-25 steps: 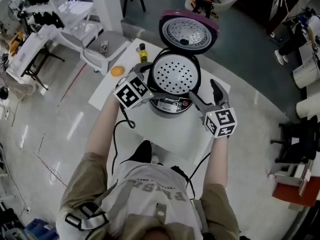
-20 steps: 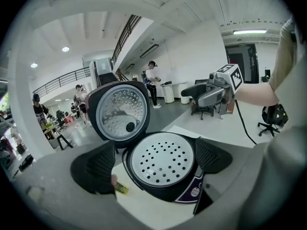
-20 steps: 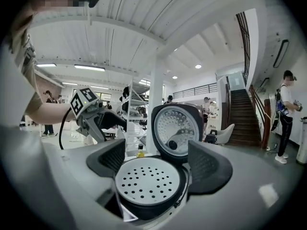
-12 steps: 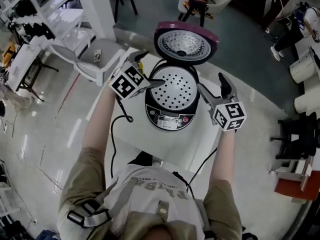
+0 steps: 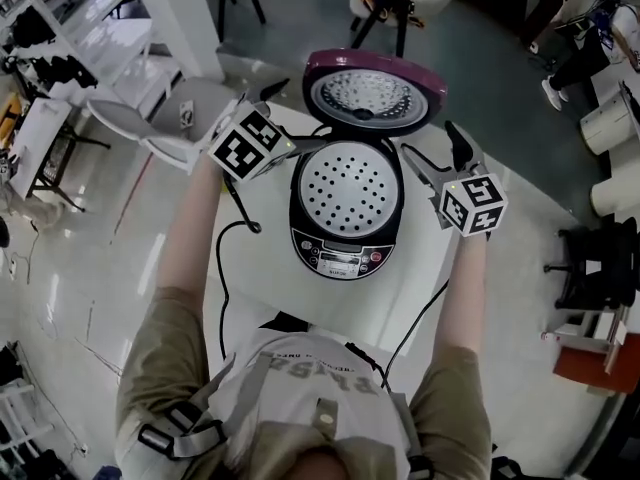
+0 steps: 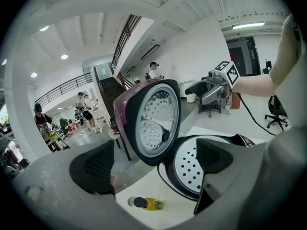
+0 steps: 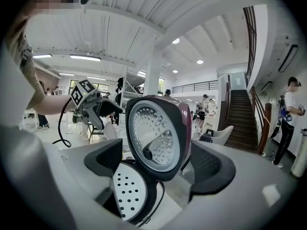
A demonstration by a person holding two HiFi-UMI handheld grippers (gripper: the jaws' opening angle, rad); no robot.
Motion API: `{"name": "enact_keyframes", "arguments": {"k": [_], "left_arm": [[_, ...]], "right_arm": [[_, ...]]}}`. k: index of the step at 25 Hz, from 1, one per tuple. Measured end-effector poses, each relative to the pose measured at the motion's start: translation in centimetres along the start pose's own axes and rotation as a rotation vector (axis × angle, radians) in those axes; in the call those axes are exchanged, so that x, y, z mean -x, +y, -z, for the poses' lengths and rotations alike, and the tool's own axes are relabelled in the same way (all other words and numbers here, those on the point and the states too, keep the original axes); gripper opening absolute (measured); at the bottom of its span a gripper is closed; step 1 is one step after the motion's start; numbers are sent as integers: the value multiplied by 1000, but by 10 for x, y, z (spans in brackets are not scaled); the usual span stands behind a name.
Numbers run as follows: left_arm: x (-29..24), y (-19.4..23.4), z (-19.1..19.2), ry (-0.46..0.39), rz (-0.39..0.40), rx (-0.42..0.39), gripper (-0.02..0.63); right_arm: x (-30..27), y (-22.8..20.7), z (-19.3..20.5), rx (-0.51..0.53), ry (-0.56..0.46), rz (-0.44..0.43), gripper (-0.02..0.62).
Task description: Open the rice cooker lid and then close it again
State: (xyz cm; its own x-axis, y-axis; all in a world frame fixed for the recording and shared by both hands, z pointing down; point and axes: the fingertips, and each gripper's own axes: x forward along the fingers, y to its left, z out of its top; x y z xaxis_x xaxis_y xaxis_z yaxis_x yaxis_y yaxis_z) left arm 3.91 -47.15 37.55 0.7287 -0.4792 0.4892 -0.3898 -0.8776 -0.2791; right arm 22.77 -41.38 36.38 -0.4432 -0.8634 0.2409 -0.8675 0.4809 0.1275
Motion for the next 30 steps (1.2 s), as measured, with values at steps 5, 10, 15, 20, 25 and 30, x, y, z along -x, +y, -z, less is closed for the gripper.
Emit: {"name": "enact_keyframes", "arguments": {"k": [5,10,15,20,25,30], "left_arm": [[-18,29,0,22,-26,-44,546],[-36,40,-2,21,-7,-59,548],[-52,39,-4,26,35,-85,548],[-65,37,-3,47,55,-115,548],[-69,30,-2,49,83,-126,548],[-66,27,0,70,74,-141,548]], "right_arm": [[-20,-17,4,8,14,0,425],[-39,-27,0,16,10,-11,433],[-50,-34,-2,39,9,-38,448],[-55,-35,-5,51,-1,-64,451],[-58,-25,-7,72,-8,-108,453],[-54,-22,-7,86,-1,-115,459]]}}
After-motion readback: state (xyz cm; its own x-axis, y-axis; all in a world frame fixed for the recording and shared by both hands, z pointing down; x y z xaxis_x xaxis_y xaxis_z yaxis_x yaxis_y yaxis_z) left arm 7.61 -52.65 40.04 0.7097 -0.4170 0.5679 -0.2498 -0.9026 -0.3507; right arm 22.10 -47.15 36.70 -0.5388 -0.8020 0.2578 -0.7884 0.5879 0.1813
